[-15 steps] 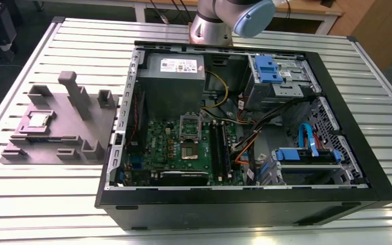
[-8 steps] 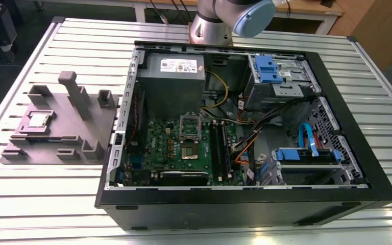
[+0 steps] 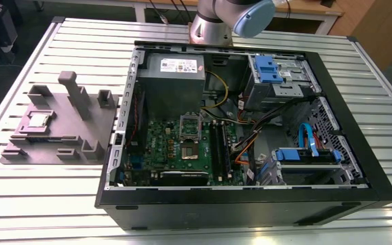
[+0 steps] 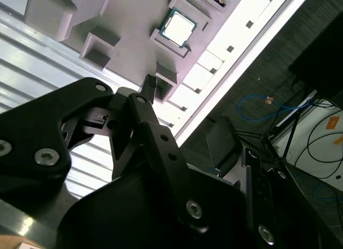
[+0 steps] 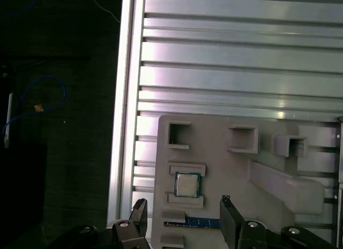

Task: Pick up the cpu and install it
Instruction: 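Pick up the cpu and move it towards the insertion slot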

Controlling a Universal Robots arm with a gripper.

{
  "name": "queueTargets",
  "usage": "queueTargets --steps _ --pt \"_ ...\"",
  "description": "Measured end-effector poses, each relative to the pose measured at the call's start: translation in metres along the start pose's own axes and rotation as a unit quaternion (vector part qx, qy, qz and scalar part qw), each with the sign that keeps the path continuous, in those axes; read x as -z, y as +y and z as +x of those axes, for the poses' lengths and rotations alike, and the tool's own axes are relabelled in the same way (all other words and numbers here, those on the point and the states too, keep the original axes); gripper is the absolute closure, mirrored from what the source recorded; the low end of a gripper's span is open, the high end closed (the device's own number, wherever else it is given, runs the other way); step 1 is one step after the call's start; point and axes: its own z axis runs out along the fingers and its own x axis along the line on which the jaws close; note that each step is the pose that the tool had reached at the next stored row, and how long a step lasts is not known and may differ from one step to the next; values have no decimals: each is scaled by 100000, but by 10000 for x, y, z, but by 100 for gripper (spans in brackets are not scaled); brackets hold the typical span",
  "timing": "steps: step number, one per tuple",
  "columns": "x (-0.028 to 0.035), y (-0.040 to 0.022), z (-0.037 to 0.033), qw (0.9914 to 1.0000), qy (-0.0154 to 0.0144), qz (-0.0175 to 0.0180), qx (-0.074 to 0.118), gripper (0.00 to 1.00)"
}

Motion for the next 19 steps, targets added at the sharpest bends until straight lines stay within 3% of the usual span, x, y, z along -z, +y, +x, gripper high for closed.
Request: queueTargets --steps 19 --pt "-49 -2 -1 100000 0 1 1 35"
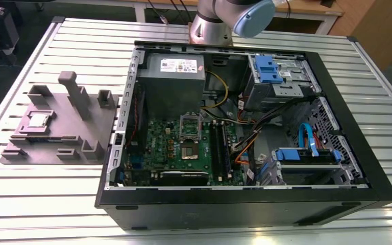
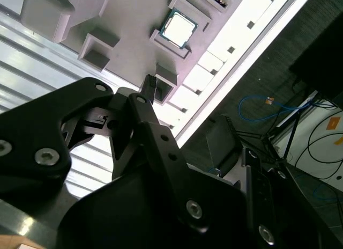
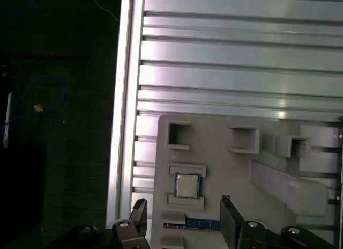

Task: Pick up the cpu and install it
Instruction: 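Pick up the cpu and move it towards the insertion slot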

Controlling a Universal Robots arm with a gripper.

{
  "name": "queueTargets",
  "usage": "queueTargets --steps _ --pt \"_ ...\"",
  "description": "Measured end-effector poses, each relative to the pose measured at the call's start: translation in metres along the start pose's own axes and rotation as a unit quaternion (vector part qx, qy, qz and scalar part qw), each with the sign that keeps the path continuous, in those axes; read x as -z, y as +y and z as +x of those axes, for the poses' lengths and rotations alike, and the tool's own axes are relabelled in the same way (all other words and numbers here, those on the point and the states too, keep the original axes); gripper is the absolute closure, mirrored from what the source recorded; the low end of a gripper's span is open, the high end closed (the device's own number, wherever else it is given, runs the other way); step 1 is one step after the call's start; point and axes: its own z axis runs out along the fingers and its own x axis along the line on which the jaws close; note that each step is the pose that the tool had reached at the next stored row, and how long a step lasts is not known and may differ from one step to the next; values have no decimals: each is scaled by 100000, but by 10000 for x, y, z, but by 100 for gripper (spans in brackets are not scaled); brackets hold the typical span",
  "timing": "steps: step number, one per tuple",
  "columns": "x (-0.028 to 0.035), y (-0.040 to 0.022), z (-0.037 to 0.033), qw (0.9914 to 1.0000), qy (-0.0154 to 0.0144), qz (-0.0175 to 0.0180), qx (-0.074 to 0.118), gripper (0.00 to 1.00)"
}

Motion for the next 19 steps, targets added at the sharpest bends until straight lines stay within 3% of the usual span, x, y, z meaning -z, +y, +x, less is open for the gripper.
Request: queueTargets --steps 19 --pt "-38 -2 -1 100000 3 1 0 35"
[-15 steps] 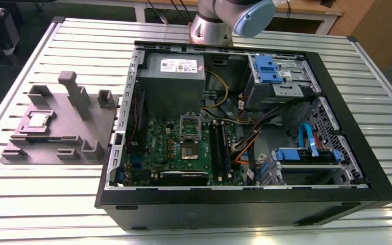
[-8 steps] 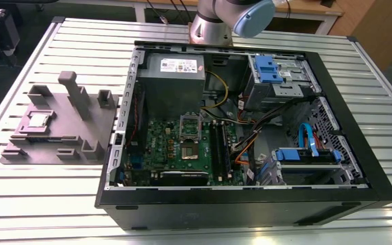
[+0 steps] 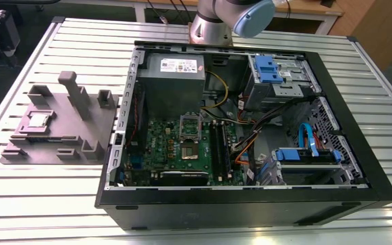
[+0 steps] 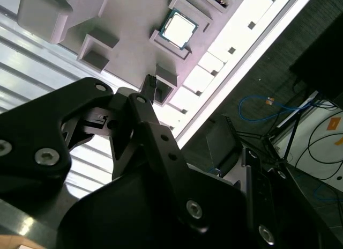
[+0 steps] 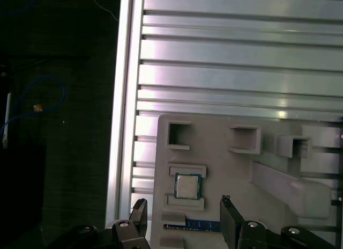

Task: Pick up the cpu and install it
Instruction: 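Pick up the cpu and move it towards the insertion slot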

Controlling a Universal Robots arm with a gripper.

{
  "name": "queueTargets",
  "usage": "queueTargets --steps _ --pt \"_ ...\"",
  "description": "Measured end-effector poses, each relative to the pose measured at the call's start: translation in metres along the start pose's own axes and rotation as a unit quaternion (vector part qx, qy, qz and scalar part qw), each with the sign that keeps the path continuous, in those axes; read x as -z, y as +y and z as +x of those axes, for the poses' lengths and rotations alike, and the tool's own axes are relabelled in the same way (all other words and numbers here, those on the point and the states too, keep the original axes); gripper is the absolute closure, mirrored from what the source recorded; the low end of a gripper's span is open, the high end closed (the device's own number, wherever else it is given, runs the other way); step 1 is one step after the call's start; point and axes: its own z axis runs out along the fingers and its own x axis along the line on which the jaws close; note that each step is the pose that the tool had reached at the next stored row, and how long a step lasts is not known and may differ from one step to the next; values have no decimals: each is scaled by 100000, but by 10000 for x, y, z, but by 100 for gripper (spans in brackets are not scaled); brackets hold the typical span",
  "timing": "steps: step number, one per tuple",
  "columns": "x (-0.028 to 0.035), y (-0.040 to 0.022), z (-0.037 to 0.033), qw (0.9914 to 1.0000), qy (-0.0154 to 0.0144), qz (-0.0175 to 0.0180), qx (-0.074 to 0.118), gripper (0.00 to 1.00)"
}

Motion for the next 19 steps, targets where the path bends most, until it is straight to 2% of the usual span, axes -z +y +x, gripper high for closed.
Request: queueTargets --steps 19 --pt "-36 -2 -1 100000 -3 -1 1 35"
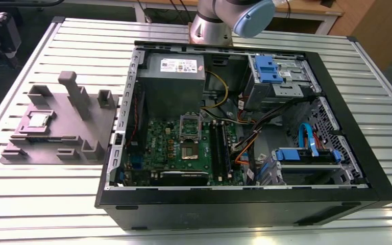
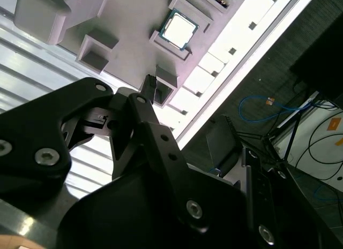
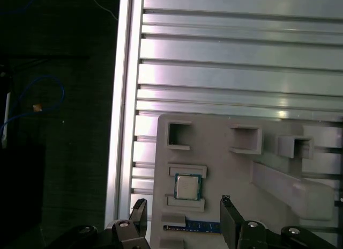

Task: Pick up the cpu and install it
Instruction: 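Pick up the cpu and move it towards the insertion slot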

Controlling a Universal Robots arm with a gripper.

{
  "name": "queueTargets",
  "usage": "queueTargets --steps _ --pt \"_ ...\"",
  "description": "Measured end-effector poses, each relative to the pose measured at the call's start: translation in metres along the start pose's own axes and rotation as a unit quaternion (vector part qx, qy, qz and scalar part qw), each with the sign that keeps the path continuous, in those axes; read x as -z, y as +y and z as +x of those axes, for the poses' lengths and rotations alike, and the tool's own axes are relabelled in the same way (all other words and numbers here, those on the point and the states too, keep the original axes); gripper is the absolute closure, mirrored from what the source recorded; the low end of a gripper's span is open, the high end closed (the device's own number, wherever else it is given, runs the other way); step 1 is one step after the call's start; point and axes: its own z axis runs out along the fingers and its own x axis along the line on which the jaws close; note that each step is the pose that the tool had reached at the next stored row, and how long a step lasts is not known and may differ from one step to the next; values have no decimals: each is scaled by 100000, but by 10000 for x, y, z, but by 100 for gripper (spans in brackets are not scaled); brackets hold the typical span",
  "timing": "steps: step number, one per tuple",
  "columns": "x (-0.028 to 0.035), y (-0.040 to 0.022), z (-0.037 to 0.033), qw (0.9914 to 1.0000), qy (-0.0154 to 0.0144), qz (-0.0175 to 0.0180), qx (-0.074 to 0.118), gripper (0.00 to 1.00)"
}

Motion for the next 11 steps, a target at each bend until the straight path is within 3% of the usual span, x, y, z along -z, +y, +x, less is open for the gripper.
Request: queueTargets --steps 11 --pt "-20 -1 0 100000 1 0 1 35"
